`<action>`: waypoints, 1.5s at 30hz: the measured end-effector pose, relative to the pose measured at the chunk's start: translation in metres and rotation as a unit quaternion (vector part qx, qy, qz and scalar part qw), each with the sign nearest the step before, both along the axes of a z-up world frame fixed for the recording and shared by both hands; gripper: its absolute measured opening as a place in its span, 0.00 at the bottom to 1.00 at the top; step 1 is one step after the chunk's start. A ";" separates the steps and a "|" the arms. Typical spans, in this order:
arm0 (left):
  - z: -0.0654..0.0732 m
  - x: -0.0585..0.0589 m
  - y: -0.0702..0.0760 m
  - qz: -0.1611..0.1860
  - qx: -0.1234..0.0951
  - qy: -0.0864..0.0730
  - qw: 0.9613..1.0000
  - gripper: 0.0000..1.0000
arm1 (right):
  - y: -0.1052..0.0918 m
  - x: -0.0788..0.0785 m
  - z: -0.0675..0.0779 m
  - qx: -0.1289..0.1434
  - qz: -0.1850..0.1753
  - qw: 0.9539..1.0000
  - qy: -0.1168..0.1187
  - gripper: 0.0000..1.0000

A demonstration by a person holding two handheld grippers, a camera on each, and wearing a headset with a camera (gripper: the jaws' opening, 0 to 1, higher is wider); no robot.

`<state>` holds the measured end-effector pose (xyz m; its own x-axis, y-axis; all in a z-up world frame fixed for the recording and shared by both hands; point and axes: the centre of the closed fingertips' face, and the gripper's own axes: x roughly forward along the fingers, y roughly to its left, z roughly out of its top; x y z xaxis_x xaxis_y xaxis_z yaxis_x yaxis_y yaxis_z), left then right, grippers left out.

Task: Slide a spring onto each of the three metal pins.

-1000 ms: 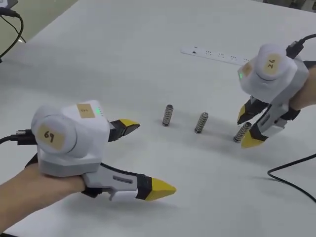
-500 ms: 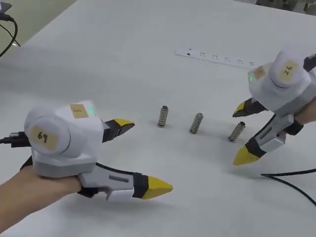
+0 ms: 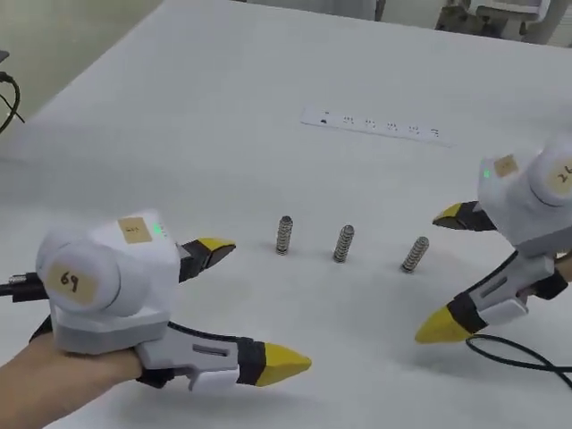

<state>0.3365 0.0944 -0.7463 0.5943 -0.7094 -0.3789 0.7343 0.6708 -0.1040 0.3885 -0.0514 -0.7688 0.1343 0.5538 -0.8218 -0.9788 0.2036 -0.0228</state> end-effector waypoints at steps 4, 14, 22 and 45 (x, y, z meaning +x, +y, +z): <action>0.004 0.001 0.002 0.004 -0.001 -0.001 1.000 0.93 | -0.006 -0.009 0.007 0.026 -0.032 0.999 -0.009 1.00; 0.015 0.002 0.006 0.013 0.002 -0.008 1.000 0.98 | -0.015 -0.020 0.020 0.114 -0.136 0.984 -0.026 1.00; 0.019 0.001 0.010 0.019 0.008 -0.003 1.000 0.98 | -0.022 -0.035 0.027 0.156 -0.205 0.965 -0.039 1.00; 0.032 -0.003 0.019 0.046 0.008 -0.016 0.999 0.98 | -0.037 -0.051 0.040 0.203 -0.268 0.940 -0.053 0.99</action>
